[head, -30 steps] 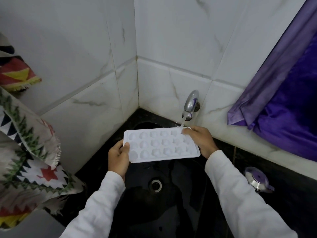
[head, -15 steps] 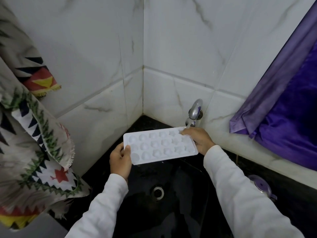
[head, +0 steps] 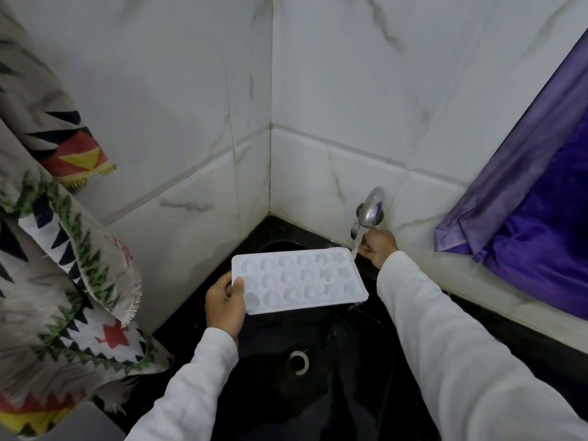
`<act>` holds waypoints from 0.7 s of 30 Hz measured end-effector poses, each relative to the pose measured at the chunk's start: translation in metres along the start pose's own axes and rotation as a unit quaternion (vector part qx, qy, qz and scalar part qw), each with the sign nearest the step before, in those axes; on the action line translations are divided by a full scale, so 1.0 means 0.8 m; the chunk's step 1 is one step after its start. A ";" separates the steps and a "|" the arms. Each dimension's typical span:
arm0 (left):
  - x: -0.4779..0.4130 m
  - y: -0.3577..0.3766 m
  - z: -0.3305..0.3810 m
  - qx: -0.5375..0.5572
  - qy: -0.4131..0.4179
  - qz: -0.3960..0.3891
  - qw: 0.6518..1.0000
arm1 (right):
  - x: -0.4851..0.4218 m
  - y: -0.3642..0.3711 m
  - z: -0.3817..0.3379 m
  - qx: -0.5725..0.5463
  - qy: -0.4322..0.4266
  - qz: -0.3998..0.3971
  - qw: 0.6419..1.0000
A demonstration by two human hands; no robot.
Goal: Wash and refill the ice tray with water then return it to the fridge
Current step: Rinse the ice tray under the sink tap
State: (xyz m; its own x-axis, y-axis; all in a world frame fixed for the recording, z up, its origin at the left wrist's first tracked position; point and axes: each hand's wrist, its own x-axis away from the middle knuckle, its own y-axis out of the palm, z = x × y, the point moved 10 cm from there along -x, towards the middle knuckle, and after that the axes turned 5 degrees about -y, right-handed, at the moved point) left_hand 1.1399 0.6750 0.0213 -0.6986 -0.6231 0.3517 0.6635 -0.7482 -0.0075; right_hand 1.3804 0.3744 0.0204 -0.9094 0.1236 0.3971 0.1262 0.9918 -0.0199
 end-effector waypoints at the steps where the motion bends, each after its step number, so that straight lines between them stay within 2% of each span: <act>1: -0.001 0.001 -0.001 0.000 -0.001 -0.001 1.000 | 0.000 0.001 0.000 -0.002 -0.001 -0.001 1.000; 16: -0.006 0.019 -0.010 0.006 -0.005 -0.009 1.000 | -0.003 -0.001 0.004 -0.028 0.002 -0.037 0.999; 18: -0.009 0.017 -0.011 0.012 -0.005 0.000 1.000 | 0.007 -0.002 0.011 -0.002 0.000 -0.049 0.999; 21: -0.015 0.014 -0.011 0.016 -0.005 0.010 1.000 | 0.043 -0.005 0.019 0.101 -0.027 -0.078 0.991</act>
State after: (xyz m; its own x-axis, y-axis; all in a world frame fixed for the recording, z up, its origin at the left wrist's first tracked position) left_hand 1.1534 0.6720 0.0085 -0.6819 -0.6361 0.3612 0.6864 -0.7271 0.0155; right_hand 1.3428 0.3751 0.0197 -0.9325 -0.0355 0.3595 -0.0944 0.9845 -0.1478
